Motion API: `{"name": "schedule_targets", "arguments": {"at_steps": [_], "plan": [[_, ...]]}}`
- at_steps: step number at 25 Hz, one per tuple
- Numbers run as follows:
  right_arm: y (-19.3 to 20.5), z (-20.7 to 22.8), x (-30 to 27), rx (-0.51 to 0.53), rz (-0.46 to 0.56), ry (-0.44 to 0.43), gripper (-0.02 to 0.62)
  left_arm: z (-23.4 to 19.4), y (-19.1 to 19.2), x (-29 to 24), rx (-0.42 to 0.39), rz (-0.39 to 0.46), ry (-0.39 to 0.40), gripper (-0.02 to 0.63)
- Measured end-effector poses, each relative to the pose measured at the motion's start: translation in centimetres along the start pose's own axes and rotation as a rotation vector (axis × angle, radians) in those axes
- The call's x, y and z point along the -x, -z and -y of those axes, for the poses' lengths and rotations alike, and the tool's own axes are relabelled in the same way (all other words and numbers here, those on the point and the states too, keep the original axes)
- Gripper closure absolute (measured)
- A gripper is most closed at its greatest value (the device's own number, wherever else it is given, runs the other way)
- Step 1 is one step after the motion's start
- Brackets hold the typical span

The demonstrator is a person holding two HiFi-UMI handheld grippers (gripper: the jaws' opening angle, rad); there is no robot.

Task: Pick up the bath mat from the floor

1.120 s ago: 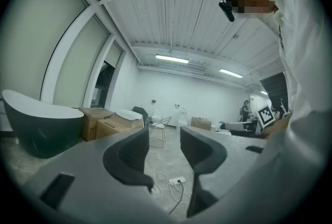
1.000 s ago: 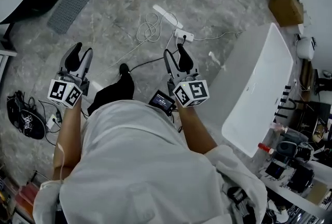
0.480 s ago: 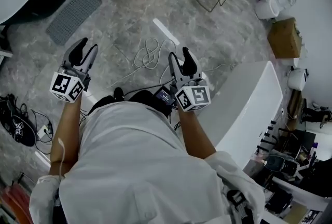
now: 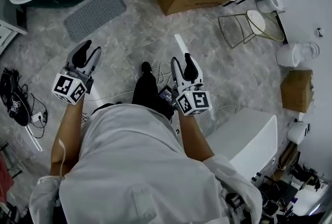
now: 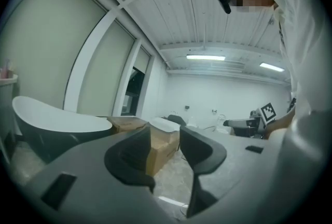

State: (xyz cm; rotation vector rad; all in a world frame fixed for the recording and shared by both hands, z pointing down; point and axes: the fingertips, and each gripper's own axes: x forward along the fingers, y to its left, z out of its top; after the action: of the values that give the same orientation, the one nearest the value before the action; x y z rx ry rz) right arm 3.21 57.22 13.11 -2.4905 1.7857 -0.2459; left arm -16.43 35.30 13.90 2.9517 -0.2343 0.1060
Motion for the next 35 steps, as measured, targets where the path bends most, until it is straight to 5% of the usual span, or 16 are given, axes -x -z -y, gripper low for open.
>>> {"name": "schedule_targets", "arguments": {"at_steps": [6, 14, 23, 35], "plan": [[-3.5, 6.6, -12.0, 0.033, 0.008, -0.209, 0.374, -4.5, -2.4, -6.6, 0.056, 0.011, -0.2, 0.426], [-2.2, 12.0, -25.0, 0.015, -0.114, -0.482, 0.374, -7.9, -4.1, -9.3, 0.13, 0.011, -0.444, 0.426], [1.2, 7.8, -34.6, 0.002, -0.242, -0.712, 0.374, -13.7, -2.4, -4.0, 0.242, 0.043, -0.696, 0.426], [7.3, 0.8, -49.1, 0.046, -0.498, -0.771, 0.374, -31.2, 4.4, -1.7, 0.442, 0.065, -0.784, 0.428]]}}
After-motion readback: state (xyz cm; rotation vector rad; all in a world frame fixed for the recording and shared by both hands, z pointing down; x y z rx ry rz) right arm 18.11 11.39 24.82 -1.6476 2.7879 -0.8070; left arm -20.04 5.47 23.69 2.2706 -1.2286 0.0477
